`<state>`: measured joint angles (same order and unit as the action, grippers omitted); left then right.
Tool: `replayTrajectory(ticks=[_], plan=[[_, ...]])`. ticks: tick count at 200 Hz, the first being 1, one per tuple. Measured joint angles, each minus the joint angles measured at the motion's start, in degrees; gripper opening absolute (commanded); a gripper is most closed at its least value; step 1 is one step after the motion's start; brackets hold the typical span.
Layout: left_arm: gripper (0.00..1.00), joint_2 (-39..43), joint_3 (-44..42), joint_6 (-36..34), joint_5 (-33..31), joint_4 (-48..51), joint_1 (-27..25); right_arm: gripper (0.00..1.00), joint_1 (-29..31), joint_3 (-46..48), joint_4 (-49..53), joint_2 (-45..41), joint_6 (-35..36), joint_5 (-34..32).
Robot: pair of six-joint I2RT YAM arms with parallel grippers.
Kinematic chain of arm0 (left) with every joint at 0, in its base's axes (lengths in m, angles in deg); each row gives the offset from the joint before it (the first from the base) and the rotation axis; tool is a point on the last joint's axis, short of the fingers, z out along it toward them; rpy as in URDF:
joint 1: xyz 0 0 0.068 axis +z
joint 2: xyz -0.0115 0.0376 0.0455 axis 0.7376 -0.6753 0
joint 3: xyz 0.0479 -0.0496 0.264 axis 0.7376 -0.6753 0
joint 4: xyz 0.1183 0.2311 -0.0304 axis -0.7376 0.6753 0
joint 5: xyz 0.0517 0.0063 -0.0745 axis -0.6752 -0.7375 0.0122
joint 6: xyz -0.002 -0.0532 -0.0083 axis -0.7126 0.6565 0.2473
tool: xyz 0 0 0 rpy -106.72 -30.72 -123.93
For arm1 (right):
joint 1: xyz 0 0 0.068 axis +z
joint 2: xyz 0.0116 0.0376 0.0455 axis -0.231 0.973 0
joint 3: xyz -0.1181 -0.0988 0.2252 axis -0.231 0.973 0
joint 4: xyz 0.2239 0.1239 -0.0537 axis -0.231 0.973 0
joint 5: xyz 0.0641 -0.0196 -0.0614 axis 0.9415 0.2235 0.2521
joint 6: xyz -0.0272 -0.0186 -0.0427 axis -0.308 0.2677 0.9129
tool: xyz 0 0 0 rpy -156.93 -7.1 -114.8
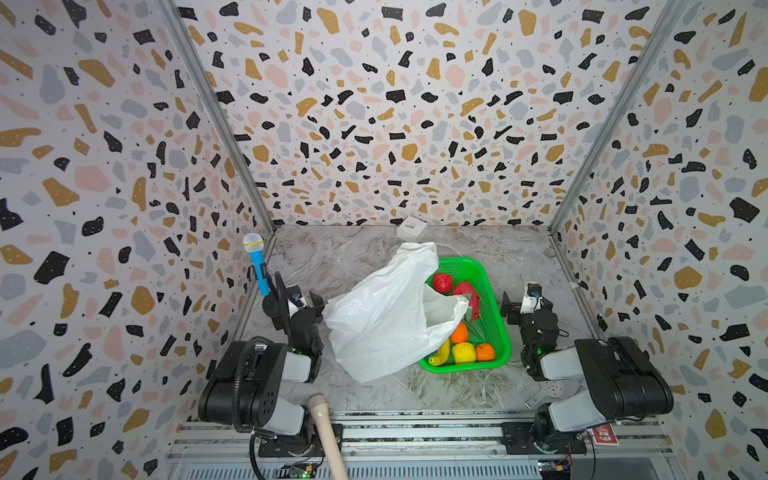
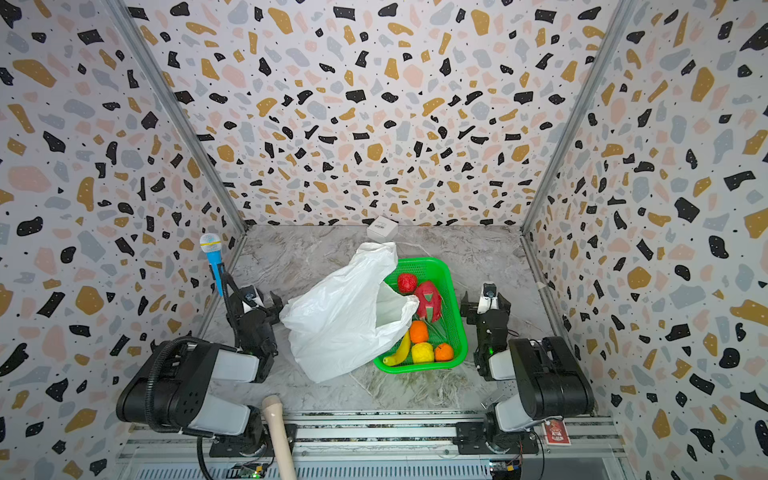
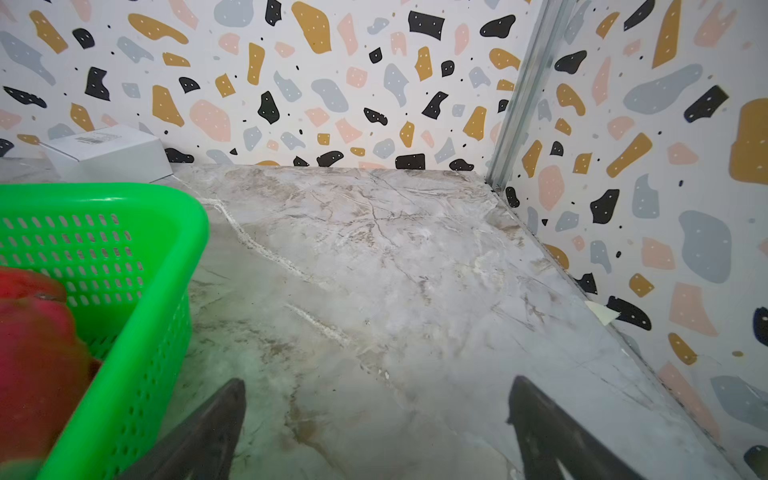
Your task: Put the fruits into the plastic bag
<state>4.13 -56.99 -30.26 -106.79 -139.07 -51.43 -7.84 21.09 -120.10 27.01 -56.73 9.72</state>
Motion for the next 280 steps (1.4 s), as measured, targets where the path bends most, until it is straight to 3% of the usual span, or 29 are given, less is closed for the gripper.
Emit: replayTrajectory(ticks=[280], plan=[[1.00, -0.98, 1.18, 0.68, 1.68, 1.77, 1.40, 0.99, 0.00, 0.00, 0.00, 0.00, 0.00, 0.00]])
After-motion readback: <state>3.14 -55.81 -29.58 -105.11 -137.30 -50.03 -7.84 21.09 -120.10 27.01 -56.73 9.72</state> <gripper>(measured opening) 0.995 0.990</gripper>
